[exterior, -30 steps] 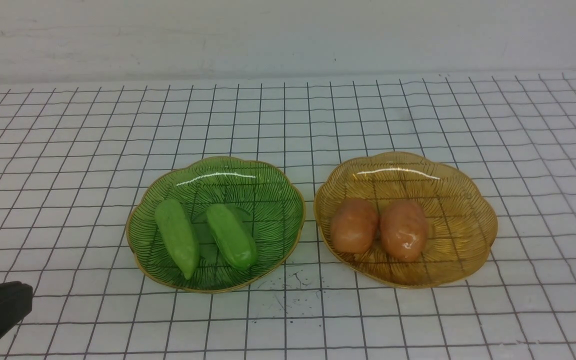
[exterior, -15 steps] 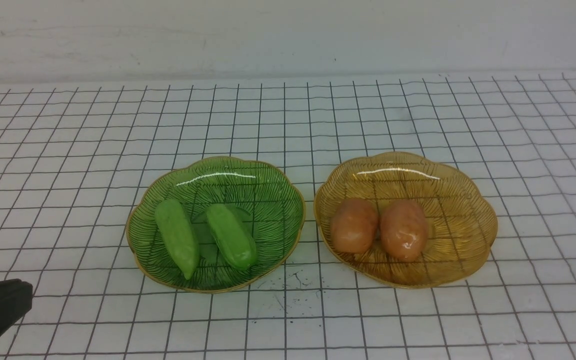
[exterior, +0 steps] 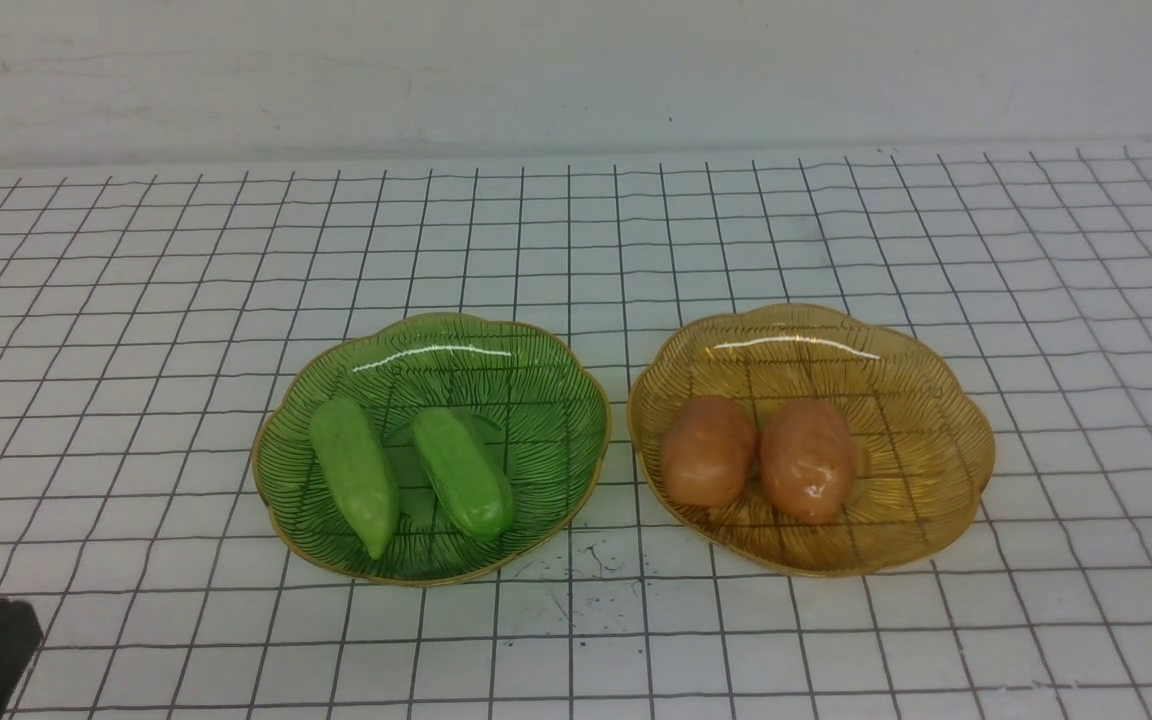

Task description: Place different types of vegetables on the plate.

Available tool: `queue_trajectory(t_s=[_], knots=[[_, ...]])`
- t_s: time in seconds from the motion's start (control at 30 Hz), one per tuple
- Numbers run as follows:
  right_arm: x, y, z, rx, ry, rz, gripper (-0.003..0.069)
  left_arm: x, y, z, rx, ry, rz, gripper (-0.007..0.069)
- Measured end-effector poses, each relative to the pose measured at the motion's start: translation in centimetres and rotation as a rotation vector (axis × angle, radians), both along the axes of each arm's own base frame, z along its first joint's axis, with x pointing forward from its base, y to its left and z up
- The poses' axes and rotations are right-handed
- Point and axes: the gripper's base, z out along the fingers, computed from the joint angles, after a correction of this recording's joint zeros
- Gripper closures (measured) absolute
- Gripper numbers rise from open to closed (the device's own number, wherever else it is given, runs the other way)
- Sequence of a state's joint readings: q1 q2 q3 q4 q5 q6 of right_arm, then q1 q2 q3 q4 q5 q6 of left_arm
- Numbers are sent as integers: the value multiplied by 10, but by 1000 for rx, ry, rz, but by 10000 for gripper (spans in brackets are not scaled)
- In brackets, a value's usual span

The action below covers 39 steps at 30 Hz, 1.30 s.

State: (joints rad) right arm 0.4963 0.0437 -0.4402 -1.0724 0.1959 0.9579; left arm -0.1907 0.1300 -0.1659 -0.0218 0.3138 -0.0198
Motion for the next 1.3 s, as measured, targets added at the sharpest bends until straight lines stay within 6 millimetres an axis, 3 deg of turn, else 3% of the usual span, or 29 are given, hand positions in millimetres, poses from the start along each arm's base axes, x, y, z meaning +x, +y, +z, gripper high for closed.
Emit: queue_trajectory(t_s=[0.07, 0.17, 0.33, 1.3], knots=[[0, 0, 0, 0, 0, 0, 674, -3, 4, -27, -3, 19, 55, 632], [0, 0, 0, 0, 0, 0, 674, -5, 6, -50, -4, 40, 101, 632], [0, 0, 0, 0, 0, 0, 674, -7, 7, -61, 1, 103, 112, 632], [0, 0, 0, 0, 0, 0, 674, -7, 7, -63, 3, 120, 111, 632]])
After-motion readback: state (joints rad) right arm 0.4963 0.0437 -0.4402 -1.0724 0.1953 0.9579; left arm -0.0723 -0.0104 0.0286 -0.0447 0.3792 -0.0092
